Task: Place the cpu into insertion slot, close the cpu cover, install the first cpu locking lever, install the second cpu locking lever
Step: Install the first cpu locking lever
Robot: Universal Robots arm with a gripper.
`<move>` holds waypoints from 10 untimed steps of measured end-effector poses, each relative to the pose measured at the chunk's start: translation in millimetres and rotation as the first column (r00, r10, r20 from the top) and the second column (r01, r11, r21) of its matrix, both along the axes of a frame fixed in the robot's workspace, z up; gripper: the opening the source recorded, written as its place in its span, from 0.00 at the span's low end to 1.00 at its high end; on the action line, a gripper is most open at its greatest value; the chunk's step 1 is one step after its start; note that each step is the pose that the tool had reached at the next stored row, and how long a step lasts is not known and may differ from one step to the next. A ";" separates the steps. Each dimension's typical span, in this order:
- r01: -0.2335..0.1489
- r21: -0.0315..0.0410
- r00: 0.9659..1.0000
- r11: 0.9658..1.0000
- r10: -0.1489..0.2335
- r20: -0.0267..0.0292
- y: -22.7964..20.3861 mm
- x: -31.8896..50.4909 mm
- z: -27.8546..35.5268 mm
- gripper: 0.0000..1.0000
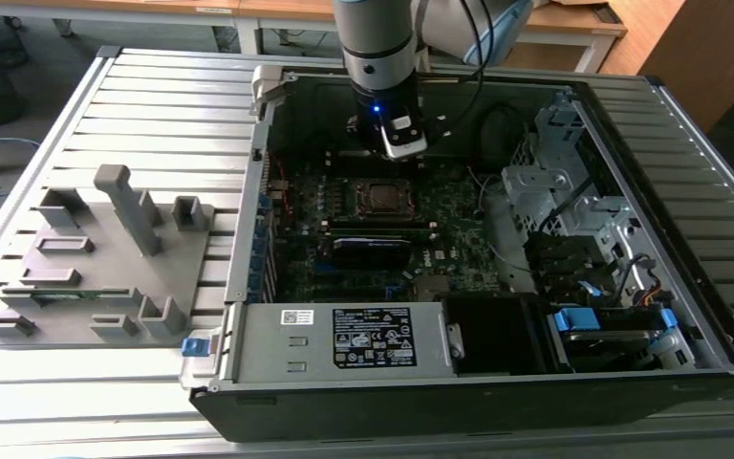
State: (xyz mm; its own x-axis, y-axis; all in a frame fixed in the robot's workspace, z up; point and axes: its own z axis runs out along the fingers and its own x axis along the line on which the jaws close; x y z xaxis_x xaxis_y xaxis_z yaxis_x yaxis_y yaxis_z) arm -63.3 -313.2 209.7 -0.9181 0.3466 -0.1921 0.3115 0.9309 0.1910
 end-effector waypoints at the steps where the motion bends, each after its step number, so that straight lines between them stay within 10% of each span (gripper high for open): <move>1: 0.000 0.000 1.000 1.000 0.000 0.000 0.0 0.0 0.0 0.11; 3: 0.000 0.000 1.000 1.000 0.000 -0.002 0.0 0.1 0.1 0.11; 5: 0.000 0.000 1.000 1.000 0.000 -0.022 -0.1 0.2 -0.1 0.11; 8: 0.000 0.000 0.998 1.000 0.000 -0.069 0.0 0.6 -0.7 0.11; 10: 0.000 0.000 0.997 1.000 0.000 -0.077 -0.1 0.5 -0.7 0.11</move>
